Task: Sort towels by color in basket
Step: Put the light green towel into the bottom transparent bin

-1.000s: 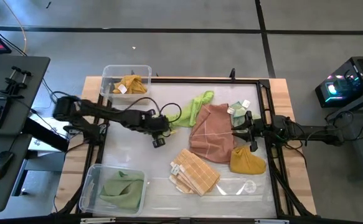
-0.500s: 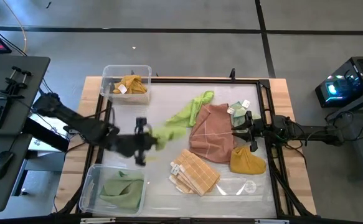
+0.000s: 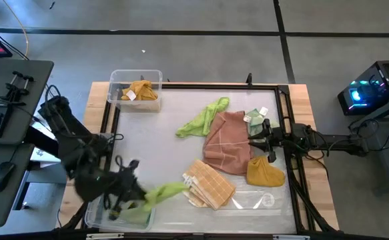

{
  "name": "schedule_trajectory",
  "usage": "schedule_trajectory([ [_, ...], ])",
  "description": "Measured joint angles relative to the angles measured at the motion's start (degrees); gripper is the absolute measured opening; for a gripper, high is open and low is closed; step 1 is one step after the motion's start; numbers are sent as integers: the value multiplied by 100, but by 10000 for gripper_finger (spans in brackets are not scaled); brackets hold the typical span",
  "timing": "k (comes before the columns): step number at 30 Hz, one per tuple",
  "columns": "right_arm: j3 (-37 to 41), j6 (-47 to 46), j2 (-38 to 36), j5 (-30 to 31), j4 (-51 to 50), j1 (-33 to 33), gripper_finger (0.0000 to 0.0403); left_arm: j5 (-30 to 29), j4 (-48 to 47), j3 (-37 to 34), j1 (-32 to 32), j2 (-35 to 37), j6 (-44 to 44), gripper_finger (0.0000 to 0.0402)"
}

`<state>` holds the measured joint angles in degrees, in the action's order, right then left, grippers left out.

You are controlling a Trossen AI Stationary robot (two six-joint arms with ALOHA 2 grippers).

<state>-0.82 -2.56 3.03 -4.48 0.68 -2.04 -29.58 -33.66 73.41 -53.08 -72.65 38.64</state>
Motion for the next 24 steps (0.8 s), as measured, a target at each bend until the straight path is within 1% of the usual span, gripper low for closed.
schedule_trajectory([
  [3, 1, 1, 0, 0, 1, 0, 98, 24, -821, -3, -514, -54, 1723, 1],
  [6, 0, 1, 0, 1, -1, 0, 98, 95, -1911, -4, -974, -208, 3545, 1],
  [9, 2, 0, 0, 1, 0, 0, 98, 381, -2855, -9, -1287, -439, 5382, 2],
  [12, 0, 1, 0, 1, 1, -2, 98, 681, -3429, -9, -1544, -703, 6708, 8],
  [14, 0, 0, 0, -1, 1, -1, 98, 812, -3528, -10, -1648, -880, 7221, 15],
  [18, 0, 1, 0, 1, 1, 0, 98, 905, -3502, -11, -1747, -1088, 7789, 36],
  [24, 1, -1, 0, 0, 0, -2, 98, 938, -3111, -14, -1755, -1065, 7968, 89],
])
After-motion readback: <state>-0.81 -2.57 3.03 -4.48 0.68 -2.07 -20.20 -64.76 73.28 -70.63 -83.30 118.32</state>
